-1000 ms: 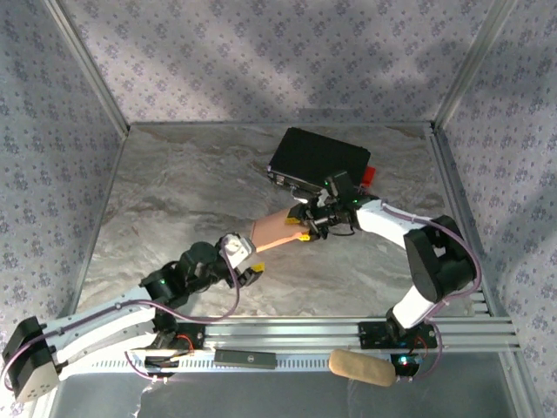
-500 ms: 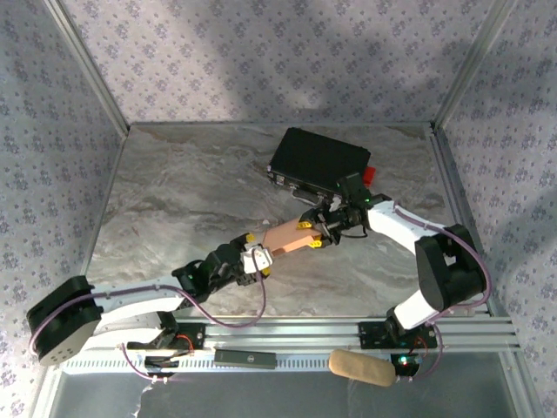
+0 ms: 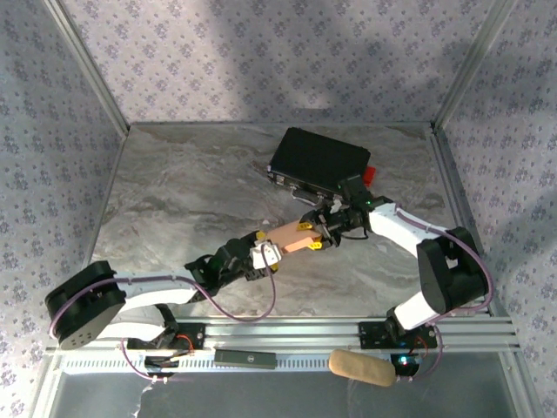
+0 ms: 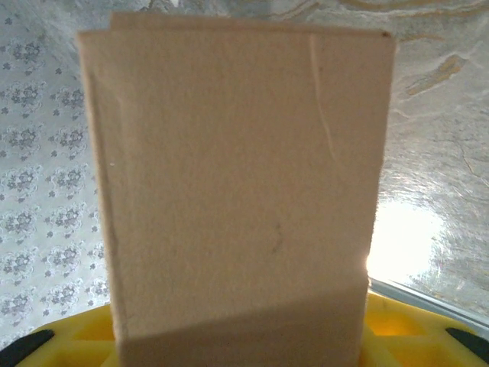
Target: Fold the paper box
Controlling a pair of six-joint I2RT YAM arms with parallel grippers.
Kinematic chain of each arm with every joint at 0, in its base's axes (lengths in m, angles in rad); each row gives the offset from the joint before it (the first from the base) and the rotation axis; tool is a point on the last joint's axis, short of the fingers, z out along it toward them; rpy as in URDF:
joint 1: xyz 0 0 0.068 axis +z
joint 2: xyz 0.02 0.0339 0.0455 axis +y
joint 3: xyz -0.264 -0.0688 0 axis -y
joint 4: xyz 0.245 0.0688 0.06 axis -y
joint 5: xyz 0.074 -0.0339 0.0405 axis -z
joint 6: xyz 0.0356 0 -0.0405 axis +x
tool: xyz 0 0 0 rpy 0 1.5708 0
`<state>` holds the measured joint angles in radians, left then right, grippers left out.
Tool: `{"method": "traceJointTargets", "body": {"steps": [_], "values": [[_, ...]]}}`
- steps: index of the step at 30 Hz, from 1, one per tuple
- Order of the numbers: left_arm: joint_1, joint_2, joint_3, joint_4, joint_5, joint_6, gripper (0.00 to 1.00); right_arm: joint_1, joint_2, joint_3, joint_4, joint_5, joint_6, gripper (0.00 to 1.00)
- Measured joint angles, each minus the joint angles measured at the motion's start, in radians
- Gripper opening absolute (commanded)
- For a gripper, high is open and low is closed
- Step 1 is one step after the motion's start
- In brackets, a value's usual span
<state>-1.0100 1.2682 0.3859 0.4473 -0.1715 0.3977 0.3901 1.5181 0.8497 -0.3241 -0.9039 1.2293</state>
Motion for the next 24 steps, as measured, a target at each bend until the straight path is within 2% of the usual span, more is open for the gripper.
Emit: {"method": "traceJointTargets", "body": {"steps": [6,11,15,19,24], "values": [[0.000,0.011,0.029,-0.027,0.008,-0.020,0.49,-0.011,0.000,-0.008,0.024,-0.003,0.016,0.52],[0.000,0.010,0.031,-0.030,0.023,-0.025,0.45,-0.018,0.000,-0.008,0.028,-0.006,0.023,0.64],[0.000,-0.013,0.038,-0.069,0.026,-0.030,0.44,-0.029,0.000,-0.008,0.023,-0.010,0.019,0.68],[0.000,-0.063,0.069,-0.171,0.034,-0.043,0.44,-0.063,-0.023,-0.008,-0.004,0.000,0.000,0.71],[0.002,-0.115,0.149,-0.343,0.058,-0.082,0.42,-0.138,-0.164,-0.003,-0.066,0.049,-0.054,0.73]]}}
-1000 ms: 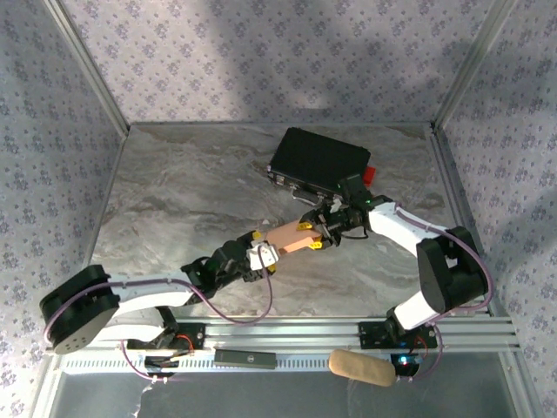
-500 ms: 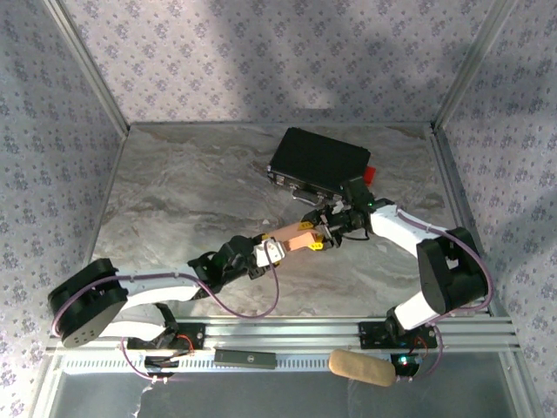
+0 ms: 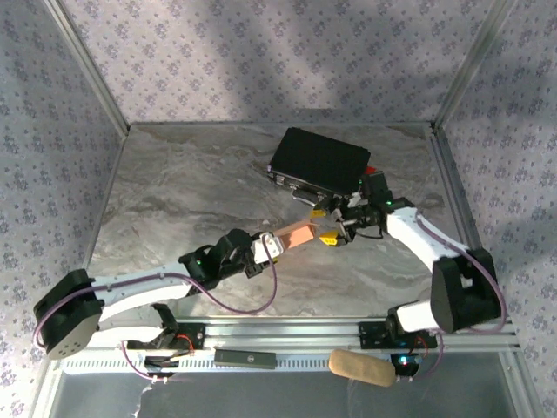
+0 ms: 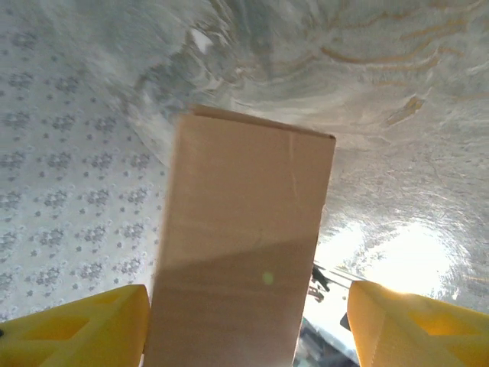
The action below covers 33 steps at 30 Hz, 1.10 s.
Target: Fold the paper box
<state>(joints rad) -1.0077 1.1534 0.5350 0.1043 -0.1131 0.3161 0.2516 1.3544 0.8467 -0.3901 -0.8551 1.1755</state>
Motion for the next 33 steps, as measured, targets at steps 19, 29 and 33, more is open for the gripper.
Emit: {"method": "traceJointTargets", "body": {"steps": [19,29,33], "values": [[0.131,0.253,0.510,-0.713,0.306,-0.073,0.39,0.191,-0.455,-0.136,0.031,0.667,-0.589,0.63],[0.238,0.349,0.607,-0.913,0.447,0.025,0.37,0.247,-0.329,-0.164,0.190,0.645,-0.832,0.57],[0.257,0.362,0.607,-0.925,0.466,0.056,0.37,0.269,-0.282,-0.161,0.188,0.614,-0.890,0.59]]}}
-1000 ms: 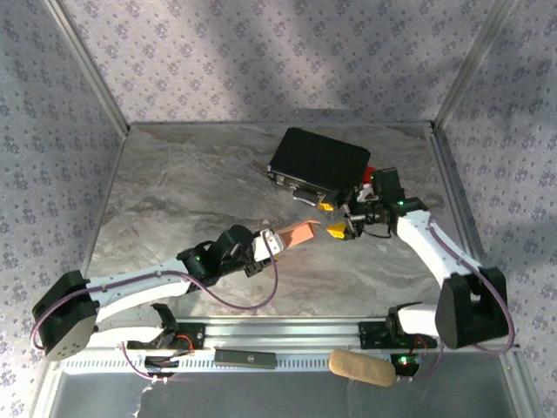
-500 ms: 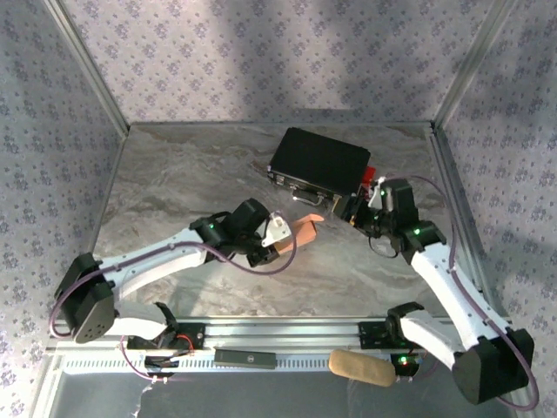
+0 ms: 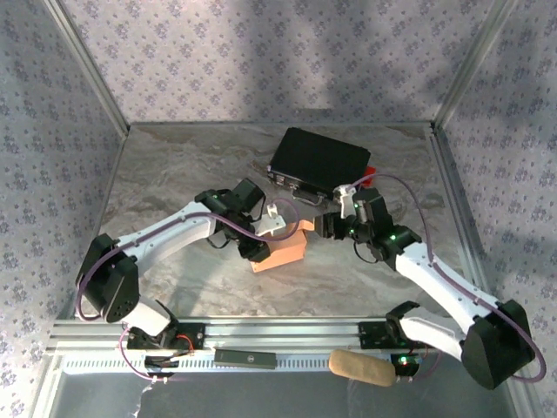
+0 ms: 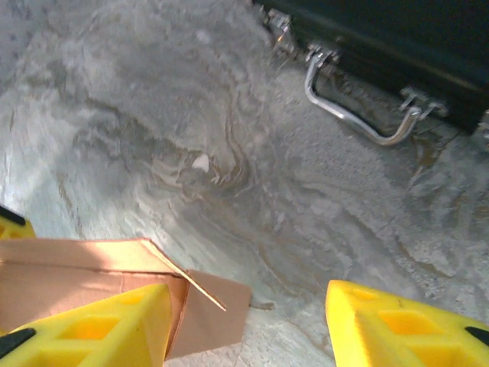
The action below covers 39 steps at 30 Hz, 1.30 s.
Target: Fold the paper box
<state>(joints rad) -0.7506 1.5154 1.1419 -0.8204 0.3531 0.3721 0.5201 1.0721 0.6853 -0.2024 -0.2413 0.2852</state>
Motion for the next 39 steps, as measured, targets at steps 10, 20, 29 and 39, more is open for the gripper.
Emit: {"method": "traceJointTargets", "body": {"steps": [10,20,29,39], "values": [[0.009,0.006,-0.029,0.024,0.002,0.032,0.40,0.045,0.131,0.060,-0.026,-0.026,-0.051,0.58],[0.009,0.003,-0.066,0.069,-0.007,0.039,0.44,0.103,0.200,0.125,-0.065,-0.005,-0.096,0.54],[0.009,-0.028,-0.075,0.093,-0.035,0.036,0.50,0.138,0.241,0.150,-0.093,0.061,-0.116,0.45],[0.009,-0.120,-0.116,0.145,-0.035,0.020,0.53,0.158,0.277,0.177,-0.108,0.105,-0.119,0.40]]}}
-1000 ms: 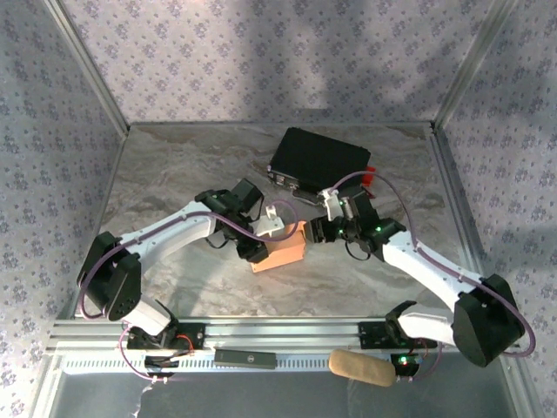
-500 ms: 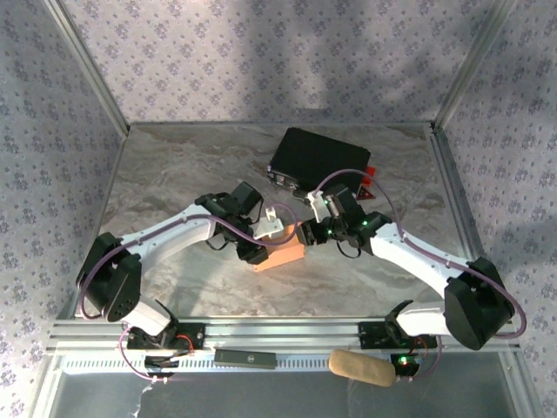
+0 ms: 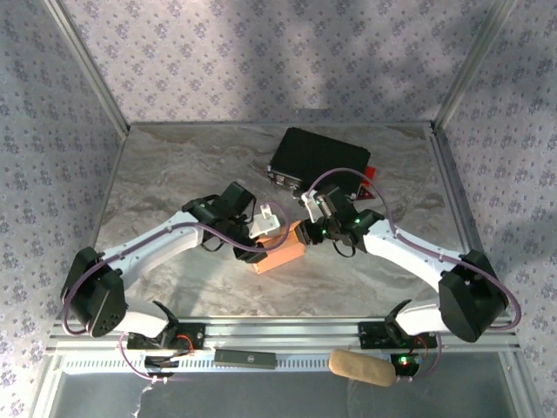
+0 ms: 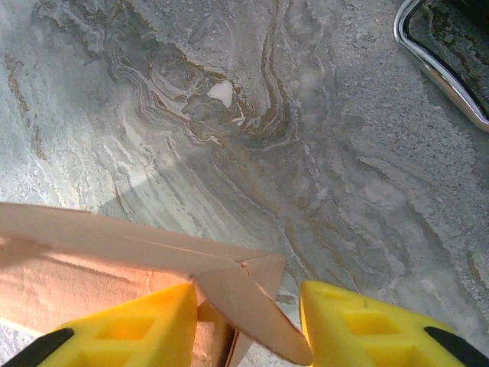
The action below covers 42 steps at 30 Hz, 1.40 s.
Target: Fold the paper box
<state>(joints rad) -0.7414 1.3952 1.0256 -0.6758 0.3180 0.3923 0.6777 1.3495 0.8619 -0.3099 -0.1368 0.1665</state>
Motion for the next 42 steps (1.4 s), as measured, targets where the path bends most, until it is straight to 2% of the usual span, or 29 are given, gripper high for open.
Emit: {"method": "traceJointTargets", "body": {"steps": [7,14,16,23,28,33,42], "values": [[-0.006,0.012,-0.002,0.026,-0.005,-0.027,0.48,0.010,0.001,0.001,-0.001,0.020,0.001,0.40],[-0.038,0.017,-0.016,0.057,-0.032,-0.060,0.28,0.010,-0.007,0.006,-0.016,0.037,0.001,0.47],[-0.040,0.019,-0.017,0.071,-0.040,-0.066,0.26,0.010,-0.023,0.006,-0.025,0.037,0.001,0.48],[-0.054,0.022,-0.017,0.097,-0.064,-0.073,0.25,-0.015,-0.085,0.021,-0.058,0.036,-0.003,0.48],[-0.064,0.022,-0.017,0.101,-0.079,-0.077,0.25,-0.029,-0.080,0.060,-0.089,0.023,-0.030,0.41],[-0.067,0.023,-0.017,0.103,-0.089,-0.077,0.25,-0.029,-0.077,0.069,-0.099,0.020,-0.039,0.39],[-0.067,0.026,-0.017,0.107,-0.095,-0.080,0.26,-0.032,-0.080,0.069,-0.118,0.022,-0.063,0.40]]}}
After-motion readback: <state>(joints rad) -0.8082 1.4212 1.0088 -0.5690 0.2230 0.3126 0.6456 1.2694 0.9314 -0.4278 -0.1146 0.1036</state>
